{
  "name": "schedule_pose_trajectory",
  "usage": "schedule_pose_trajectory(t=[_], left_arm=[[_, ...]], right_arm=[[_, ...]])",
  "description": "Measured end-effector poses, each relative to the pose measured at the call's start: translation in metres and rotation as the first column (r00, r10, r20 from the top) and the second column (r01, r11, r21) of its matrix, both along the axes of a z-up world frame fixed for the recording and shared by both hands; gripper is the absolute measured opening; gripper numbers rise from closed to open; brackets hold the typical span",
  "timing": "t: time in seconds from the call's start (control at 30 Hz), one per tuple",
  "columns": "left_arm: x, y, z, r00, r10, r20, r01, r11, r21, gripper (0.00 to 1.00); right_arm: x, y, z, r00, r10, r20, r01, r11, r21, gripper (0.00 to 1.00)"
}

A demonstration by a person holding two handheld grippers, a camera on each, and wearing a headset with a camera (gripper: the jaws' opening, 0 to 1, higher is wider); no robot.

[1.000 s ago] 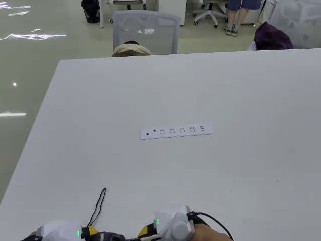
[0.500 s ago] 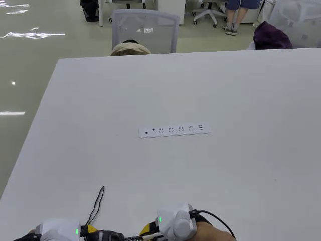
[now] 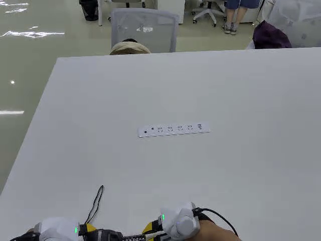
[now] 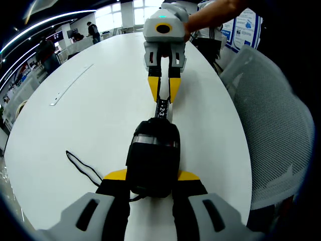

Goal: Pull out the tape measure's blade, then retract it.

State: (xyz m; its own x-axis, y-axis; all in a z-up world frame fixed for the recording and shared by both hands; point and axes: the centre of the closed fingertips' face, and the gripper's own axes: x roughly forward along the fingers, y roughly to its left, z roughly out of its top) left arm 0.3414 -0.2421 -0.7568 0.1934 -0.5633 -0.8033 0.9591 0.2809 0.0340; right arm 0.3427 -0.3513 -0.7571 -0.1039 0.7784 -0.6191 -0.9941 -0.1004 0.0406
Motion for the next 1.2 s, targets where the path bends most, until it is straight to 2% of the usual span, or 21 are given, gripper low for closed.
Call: schedule_pose_trajectory(t=[1.2], left_arm=[[0.000, 0.000, -0.001, 1.000, 0.003, -0.004, -0.003, 1.000, 0.004, 0.28]], right_arm=[[0.000, -0.021, 0.002, 1.000, -0.004, -0.010, 0.004, 1.000, -0.003, 0.09]])
